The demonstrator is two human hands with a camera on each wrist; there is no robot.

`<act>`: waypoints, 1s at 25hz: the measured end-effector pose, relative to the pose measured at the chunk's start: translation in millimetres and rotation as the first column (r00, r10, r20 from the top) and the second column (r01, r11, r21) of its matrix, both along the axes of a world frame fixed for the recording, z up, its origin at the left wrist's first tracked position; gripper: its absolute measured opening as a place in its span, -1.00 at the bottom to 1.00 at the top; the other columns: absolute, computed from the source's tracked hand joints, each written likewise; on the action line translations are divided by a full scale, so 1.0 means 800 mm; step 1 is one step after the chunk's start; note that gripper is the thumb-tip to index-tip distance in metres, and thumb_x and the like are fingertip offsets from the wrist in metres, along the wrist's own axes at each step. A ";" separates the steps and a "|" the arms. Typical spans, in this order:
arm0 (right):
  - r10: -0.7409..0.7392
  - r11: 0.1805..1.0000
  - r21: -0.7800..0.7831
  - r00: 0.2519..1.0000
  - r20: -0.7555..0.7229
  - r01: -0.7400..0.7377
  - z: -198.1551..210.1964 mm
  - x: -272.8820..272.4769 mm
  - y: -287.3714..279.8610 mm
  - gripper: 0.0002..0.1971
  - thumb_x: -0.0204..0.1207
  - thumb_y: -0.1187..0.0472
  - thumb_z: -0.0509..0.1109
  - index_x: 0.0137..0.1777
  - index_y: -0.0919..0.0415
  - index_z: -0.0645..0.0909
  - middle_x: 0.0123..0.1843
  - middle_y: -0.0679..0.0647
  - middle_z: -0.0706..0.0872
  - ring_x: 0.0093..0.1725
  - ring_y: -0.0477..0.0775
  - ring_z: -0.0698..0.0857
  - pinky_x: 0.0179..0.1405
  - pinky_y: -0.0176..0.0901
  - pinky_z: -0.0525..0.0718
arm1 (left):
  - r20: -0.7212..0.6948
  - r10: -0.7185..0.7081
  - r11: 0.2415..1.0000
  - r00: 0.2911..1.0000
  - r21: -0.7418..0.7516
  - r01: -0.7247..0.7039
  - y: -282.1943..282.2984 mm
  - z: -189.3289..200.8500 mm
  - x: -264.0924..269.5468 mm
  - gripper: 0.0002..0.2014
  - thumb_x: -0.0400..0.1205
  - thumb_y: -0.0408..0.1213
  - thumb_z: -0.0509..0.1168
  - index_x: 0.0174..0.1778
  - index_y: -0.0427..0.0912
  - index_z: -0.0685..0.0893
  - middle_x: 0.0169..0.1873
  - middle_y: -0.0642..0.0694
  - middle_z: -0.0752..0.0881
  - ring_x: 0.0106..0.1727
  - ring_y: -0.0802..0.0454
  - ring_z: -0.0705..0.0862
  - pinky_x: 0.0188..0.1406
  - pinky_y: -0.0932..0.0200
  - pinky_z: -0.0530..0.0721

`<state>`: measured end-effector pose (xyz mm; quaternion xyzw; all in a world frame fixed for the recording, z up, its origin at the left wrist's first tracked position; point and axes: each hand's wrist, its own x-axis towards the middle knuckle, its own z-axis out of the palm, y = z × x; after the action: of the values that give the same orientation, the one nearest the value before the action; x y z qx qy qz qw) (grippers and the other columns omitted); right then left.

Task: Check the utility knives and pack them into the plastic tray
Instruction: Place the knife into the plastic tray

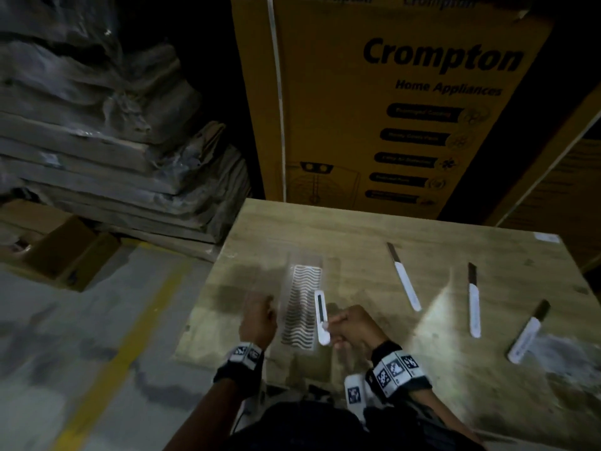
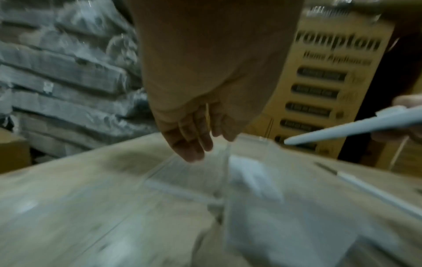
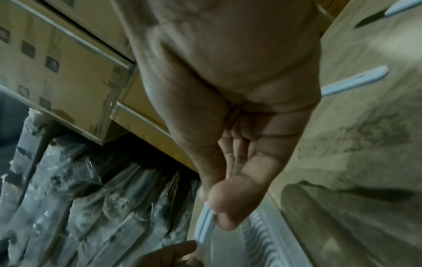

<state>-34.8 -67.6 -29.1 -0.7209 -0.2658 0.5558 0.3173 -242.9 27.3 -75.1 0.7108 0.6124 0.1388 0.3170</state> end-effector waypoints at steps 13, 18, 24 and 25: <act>0.349 0.930 -0.114 0.737 0.579 -0.351 -0.064 -0.093 0.083 -0.85 0.55 0.23 0.52 -0.05 0.33 0.66 0.00 0.35 0.83 -0.04 0.31 0.84 -0.24 -0.07 0.74 | 0.225 -0.209 0.968 0.951 -0.092 0.235 0.004 -0.062 -0.048 -0.45 0.60 0.18 0.18 -0.27 -0.28 0.77 -0.39 -0.27 0.79 -0.35 -0.10 0.75 -0.38 0.17 0.46; 0.391 0.918 -0.172 0.748 0.537 -0.357 -0.075 -0.098 0.088 -0.89 0.50 0.34 0.44 0.00 0.27 0.74 0.02 0.26 0.86 -0.02 0.28 0.84 -0.08 -0.02 0.81 | 0.185 -0.176 0.974 0.967 -0.108 0.198 -0.007 -0.062 -0.045 -0.43 0.67 0.12 0.12 -0.16 -0.34 0.79 -0.34 -0.28 0.80 -0.28 -0.13 0.77 -0.28 0.01 0.63; 0.312 0.950 -0.135 0.868 0.387 -0.282 -0.076 -0.084 0.091 -0.84 0.47 0.56 0.41 -0.12 0.41 0.82 -0.16 0.27 0.87 -0.15 0.23 0.87 -0.18 0.02 0.87 | -0.197 -0.290 0.957 0.937 -0.090 0.277 -0.010 -0.040 -0.027 -0.73 0.72 -0.26 0.19 0.27 -0.14 0.70 0.14 -0.24 0.77 0.18 -0.24 0.75 0.03 -0.06 0.74; 0.224 0.975 -0.083 0.920 0.321 -0.208 -0.076 -0.078 0.088 -0.84 0.51 0.56 0.41 -0.18 0.42 0.82 -0.25 0.29 0.84 -0.25 0.26 0.87 -0.25 0.07 0.88 | -0.307 -0.299 0.953 0.904 -0.052 0.298 -0.011 -0.039 -0.022 -0.72 0.71 -0.32 0.18 0.31 -0.14 0.65 0.19 -0.22 0.72 0.22 -0.25 0.71 0.04 -0.07 0.73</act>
<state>-97.3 2.5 -90.0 -0.7769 -0.3795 0.4657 0.1884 -260.8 18.5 -106.1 0.8083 0.5390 -0.0261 0.2353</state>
